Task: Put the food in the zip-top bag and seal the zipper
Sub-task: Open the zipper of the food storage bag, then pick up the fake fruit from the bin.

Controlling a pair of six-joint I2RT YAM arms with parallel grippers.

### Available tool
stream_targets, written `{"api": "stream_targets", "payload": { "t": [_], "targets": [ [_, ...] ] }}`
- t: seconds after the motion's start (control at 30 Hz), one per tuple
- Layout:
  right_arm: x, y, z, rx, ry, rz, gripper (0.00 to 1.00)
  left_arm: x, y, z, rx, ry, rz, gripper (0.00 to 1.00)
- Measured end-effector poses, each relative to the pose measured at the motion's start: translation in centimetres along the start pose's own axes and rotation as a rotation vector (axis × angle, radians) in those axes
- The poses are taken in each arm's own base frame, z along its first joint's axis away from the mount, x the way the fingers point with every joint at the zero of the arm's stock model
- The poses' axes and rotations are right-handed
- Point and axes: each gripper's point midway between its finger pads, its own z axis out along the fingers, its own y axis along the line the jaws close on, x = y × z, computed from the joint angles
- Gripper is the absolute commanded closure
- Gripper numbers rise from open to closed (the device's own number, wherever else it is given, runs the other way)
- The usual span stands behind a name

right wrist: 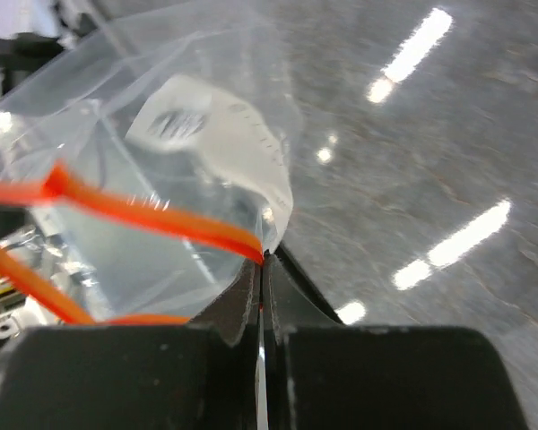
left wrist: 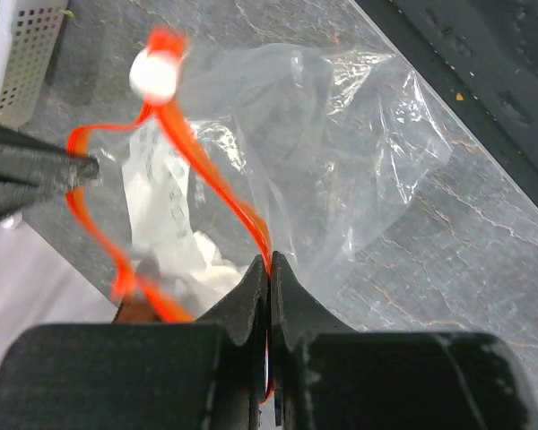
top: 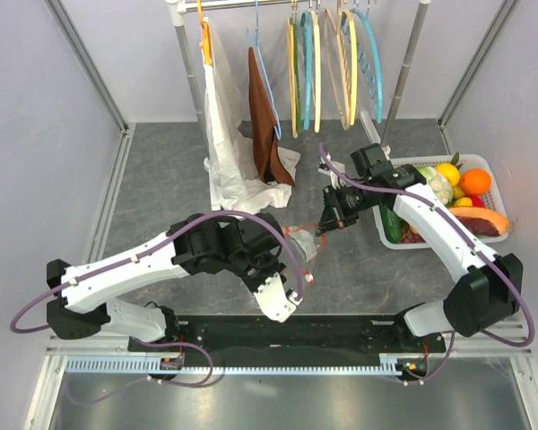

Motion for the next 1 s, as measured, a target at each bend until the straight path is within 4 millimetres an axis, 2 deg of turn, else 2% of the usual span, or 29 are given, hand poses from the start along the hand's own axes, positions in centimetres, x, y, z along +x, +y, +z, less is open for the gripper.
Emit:
{"api": "stream_targets", "payload": {
  "t": [0.1, 0.23, 0.33, 0.37, 0.43, 0.47, 0.57, 0.6, 0.67, 0.8, 0.9, 1.0],
  "targets": [
    [0.7, -2.5, 0.4, 0.067, 0.018, 0.018, 1.0, 0.2, -0.1, 0.0, 0.002, 0.004, -0.003, 0.98],
    [1.6, -4.7, 1.1, 0.148, 0.045, 0.019, 1.0, 0.9, 0.4, 1.3, -0.01, 0.006, -0.016, 0.98],
    [1.7, -6.0, 1.3, 0.205, 0.048, 0.009, 0.81, 1.6, 0.5, 3.1, -0.016, 0.012, -0.012, 0.98],
    [1.7, -6.2, 1.2, 0.212, 0.048, 0.003, 0.68, 1.8, 0.3, 3.7, -0.011, 0.015, -0.007, 0.98],
    [1.6, -6.5, 1.1, 0.223, 0.043, -0.001, 0.5, 2.0, 0.1, 4.4, -0.006, 0.015, 0.005, 0.98],
    [1.5, -6.7, 1.0, 0.228, 0.039, -0.009, 0.38, 2.0, 0.0, 4.6, -0.004, 0.015, 0.009, 0.98],
    [1.2, -6.9, 0.5, 0.244, 0.023, -0.043, 0.21, 1.8, 0.8, 5.0, -0.03, -0.005, 0.018, 0.98],
    [1.1, -6.8, 0.3, 0.249, 0.015, -0.055, 0.18, 1.7, 1.1, 5.1, -0.041, -0.014, 0.021, 0.98],
    [0.8, -6.6, -0.5, 0.265, -0.01, -0.087, 0.11, 1.5, 1.8, 5.4, -0.066, -0.036, 0.032, 0.98],
    [-0.7, -5.7, -2.7, 0.298, -0.085, -0.16, 0.05, 1.3, 1.9, 6.5, -0.08, -0.068, 0.05, 0.98],
    [-2.5, -4.8, -5.4, 0.324, -0.169, -0.214, 0.06, 1.2, 1.6, 7.3, -0.074, -0.086, 0.058, 0.98],
    [-3.9, -4.7, -9.0, 0.376, -0.27, -0.25, 0.06, 1.1, 1.9, 7.3, -0.087, -0.1, 0.059, 0.98]
  ]
}}
